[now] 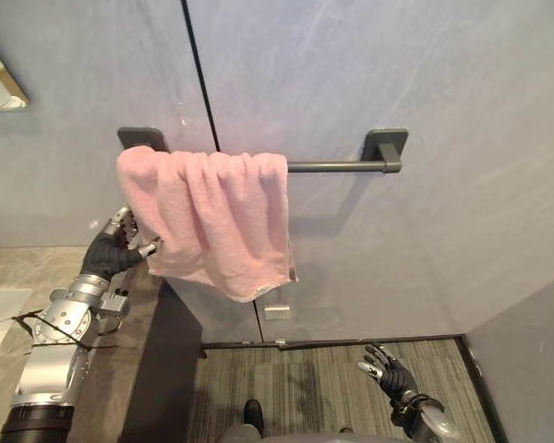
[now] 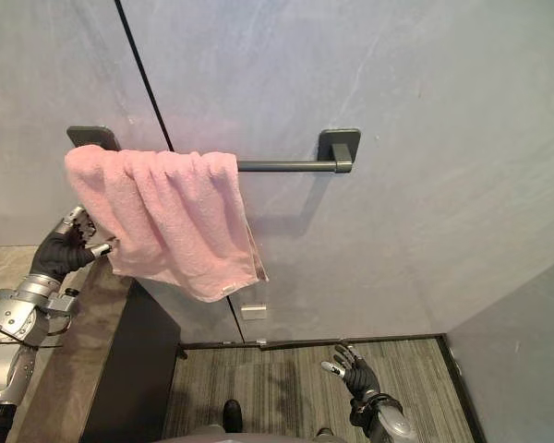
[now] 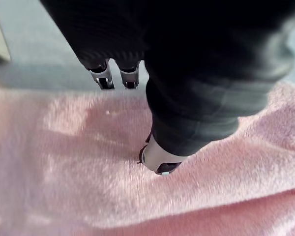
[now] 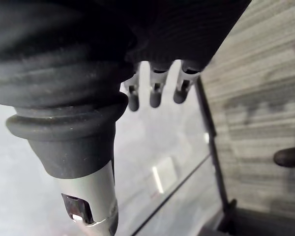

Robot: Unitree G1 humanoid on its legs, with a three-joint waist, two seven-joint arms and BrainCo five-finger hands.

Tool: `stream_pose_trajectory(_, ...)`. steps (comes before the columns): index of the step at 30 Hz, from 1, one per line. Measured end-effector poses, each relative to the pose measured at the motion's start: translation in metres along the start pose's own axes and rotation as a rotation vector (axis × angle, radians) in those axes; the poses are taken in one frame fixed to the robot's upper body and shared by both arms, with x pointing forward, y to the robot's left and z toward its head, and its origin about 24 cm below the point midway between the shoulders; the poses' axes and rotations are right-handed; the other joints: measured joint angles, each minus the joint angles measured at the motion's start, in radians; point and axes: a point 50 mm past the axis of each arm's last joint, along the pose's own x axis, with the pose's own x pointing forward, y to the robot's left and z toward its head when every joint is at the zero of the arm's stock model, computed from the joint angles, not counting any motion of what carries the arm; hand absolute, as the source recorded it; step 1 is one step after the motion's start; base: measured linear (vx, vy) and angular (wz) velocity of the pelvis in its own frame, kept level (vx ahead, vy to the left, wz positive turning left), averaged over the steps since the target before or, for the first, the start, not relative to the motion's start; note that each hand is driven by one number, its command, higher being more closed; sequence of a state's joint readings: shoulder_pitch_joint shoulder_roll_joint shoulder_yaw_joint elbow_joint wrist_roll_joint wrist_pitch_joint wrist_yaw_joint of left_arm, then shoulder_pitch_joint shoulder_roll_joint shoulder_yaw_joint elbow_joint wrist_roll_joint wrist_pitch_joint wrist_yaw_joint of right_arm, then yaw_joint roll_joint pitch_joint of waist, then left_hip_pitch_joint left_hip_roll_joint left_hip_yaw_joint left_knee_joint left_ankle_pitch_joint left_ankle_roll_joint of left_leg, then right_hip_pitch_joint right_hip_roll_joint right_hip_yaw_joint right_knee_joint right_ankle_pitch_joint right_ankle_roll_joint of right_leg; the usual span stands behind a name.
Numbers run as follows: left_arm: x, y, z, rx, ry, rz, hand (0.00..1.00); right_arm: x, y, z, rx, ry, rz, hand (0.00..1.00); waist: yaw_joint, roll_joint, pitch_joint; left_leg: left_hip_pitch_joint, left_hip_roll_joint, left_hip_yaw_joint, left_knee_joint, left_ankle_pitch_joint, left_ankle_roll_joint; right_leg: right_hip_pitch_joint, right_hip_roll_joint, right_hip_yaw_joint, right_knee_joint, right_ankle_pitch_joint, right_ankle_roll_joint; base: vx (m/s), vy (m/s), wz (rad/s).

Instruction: Organize washtable

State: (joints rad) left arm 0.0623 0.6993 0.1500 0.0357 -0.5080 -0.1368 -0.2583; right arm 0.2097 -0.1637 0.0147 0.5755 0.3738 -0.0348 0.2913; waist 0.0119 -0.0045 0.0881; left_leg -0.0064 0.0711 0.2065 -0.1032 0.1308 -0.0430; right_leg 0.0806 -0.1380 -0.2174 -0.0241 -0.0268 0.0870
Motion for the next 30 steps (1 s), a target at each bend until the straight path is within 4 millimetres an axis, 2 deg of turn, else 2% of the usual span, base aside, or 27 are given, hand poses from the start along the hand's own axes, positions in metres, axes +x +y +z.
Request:
stream_pose_trajectory(8,-0.005,0.003,-0.017,-0.099,0.065,-0.049,0.00,-0.004,-0.001,-0.006,-0.028,0.032,0.026,0.00,-0.004,-0.001,-0.001,0.001,-0.006,0.018,0.000,-0.012,0.005,-0.009,-0.002,0.015,0.000,0.001,0.001,0.04,0.001,-0.06)
stream_pose_trajectory(17,-0.011,0.006,-0.040,-0.126,0.155,0.021,0.00,-0.004,-0.002,-0.010,-0.024,0.048,0.018,0.00,-0.005,0.002,-0.003,0.018,-0.006,0.038,0.000,-0.021,-0.007,0.006,0.002,0.029,-0.012,0.012,0.006,0.07,-0.016,-0.06)
stream_pose_trajectory(18,-0.012,0.005,-0.042,-0.118,0.164,0.026,1.00,-0.003,-0.003,-0.009,-0.024,0.046,0.018,0.00,-0.006,0.002,-0.003,0.020,-0.006,0.042,0.000,-0.022,-0.009,0.006,0.003,0.030,-0.013,0.012,0.006,0.03,-0.011,-0.09)
stream_pose_trajectory(22,-0.012,0.001,-0.048,-0.101,0.184,0.033,1.00,0.000,-0.002,-0.001,-0.027,0.020,0.021,0.00,-0.010,0.003,-0.004,0.022,-0.003,0.045,0.000,-0.023,-0.009,0.006,0.007,0.034,-0.013,0.012,0.006,0.01,-0.004,-0.02)
stream_pose_trajectory(25,-0.011,-0.006,-0.053,-0.113,0.194,0.054,1.00,0.002,0.005,0.020,-0.045,-0.069,0.052,0.00,-0.011,0.005,-0.004,0.027,0.000,0.053,0.000,-0.023,-0.009,0.005,0.009,0.046,-0.012,0.013,0.005,-0.03,0.000,-0.09)
stream_pose_trajectory(27,-0.011,-0.009,-0.056,-0.114,0.202,0.067,1.00,0.003,0.016,0.046,-0.058,-0.179,0.099,0.00,-0.011,0.005,-0.004,0.035,0.002,0.067,0.000,-0.024,-0.010,0.004,0.011,0.057,-0.013,0.015,0.002,-0.05,0.003,-0.20)
stream_pose_trajectory(29,-0.010,-0.010,-0.055,-0.117,0.198,0.067,1.00,0.003,0.022,0.062,-0.078,-0.242,0.127,0.00,-0.014,0.005,-0.008,0.034,0.011,0.072,0.000,-0.026,-0.014,-0.001,0.012,0.065,-0.012,0.017,-0.003,-0.04,-0.002,-0.19)
stream_pose_trajectory(30,-0.010,-0.010,-0.055,-0.117,0.197,0.069,1.00,0.000,0.029,0.080,-0.128,-0.300,0.169,0.00,-0.010,0.005,-0.018,0.026,0.015,0.085,0.000,-0.026,-0.014,-0.018,0.011,0.084,-0.012,0.022,-0.009,-0.03,0.005,-0.25)
